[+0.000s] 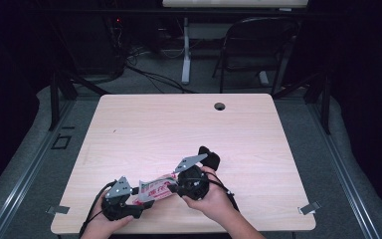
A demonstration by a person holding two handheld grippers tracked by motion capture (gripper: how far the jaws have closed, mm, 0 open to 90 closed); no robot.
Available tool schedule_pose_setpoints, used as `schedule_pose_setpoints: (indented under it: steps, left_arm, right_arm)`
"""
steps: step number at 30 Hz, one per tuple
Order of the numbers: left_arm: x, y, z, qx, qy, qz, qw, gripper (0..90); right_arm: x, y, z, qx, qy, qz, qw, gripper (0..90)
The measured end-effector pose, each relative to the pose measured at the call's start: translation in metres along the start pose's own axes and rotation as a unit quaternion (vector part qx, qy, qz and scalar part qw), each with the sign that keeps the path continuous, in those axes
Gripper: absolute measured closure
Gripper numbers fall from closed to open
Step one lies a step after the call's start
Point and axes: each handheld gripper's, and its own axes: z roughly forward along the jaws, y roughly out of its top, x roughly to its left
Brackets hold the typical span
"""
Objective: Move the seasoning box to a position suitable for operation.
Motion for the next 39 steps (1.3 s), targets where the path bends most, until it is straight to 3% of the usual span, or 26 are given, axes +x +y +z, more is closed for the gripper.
schedule_pose_setpoints:
  steps: [16, 22, 31, 39]
  left_arm:
    - [0.008, -0.009, 0.022, 0.016, 0.007, -0.021, 0.9996, 30.8]
    - [0.009, -0.01, 0.031, 0.028, 0.015, -0.015, 0.9994, 30.8]
    - [0.011, -0.009, 0.039, 0.039, 0.003, -0.017, 0.9991, 31.0]
    - [0.01, -0.009, 0.043, 0.043, 0.008, -0.009, 0.999, 30.9]
  right_arm:
    - [0.0, -0.001, 0.0, 0.0, 0.004, 0.001, 1.0, 90.0]
    - [0.0, -0.002, 0.0, 0.001, 0.002, 0.001, 1.0, 90.0]
    - [0.001, -0.003, 0.0, 0.0, 0.001, 0.0, 1.0, 90.0]
    - [0.002, -0.003, 0.0, 0.001, -0.001, -0.001, 1.0, 90.0]
